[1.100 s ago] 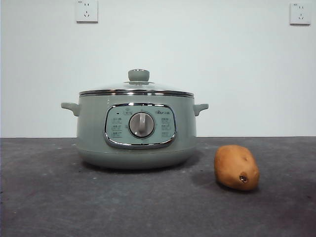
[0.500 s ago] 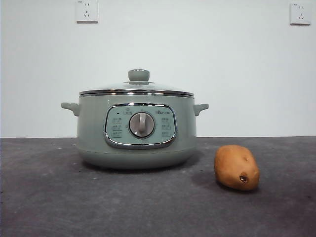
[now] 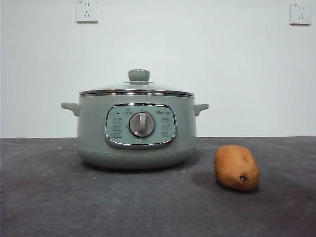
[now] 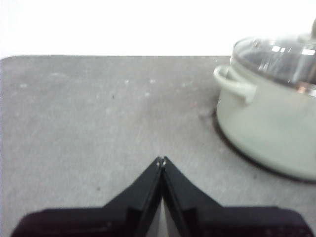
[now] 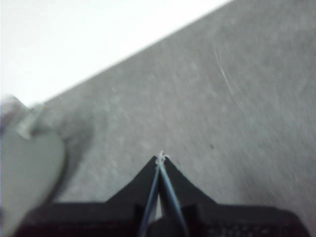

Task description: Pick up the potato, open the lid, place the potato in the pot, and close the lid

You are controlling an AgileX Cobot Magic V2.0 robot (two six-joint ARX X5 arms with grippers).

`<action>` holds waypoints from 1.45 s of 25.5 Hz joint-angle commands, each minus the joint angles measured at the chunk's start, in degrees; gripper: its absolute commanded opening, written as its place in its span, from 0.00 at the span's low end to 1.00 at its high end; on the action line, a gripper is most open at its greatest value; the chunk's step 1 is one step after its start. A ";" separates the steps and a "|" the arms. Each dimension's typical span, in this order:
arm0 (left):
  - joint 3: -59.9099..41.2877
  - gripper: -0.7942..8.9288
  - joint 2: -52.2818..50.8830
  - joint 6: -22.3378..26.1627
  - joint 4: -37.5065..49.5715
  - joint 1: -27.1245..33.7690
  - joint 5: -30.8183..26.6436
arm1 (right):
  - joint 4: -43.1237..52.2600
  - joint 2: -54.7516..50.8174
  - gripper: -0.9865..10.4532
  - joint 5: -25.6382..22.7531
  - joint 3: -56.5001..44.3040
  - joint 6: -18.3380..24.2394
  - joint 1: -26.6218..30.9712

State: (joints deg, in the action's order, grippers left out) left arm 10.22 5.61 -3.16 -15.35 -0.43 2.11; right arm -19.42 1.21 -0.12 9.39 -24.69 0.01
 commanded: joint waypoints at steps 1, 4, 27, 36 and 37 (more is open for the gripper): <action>2.43 0.08 0.96 -4.07 -0.46 -0.04 0.68 | -1.46 1.09 0.08 0.35 3.76 -1.16 -0.04; 5.03 0.08 2.51 -4.35 -0.46 -0.04 2.36 | -3.96 3.13 0.08 2.12 8.20 -1.25 -0.04; 16.98 0.08 18.78 -5.66 -9.55 -0.04 15.08 | -25.20 33.77 0.49 17.70 34.45 7.15 -0.04; 26.05 0.58 33.00 -5.20 -17.81 -0.07 19.32 | -27.52 48.83 0.62 20.28 38.45 9.97 -0.09; 26.47 0.61 34.40 -5.20 -18.10 -0.07 19.34 | -28.04 50.03 0.62 20.28 38.77 9.99 -0.20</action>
State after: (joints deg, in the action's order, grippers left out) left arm 36.67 40.14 -8.62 -33.32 -0.43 21.19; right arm -47.48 51.27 19.94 48.03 -15.55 -0.10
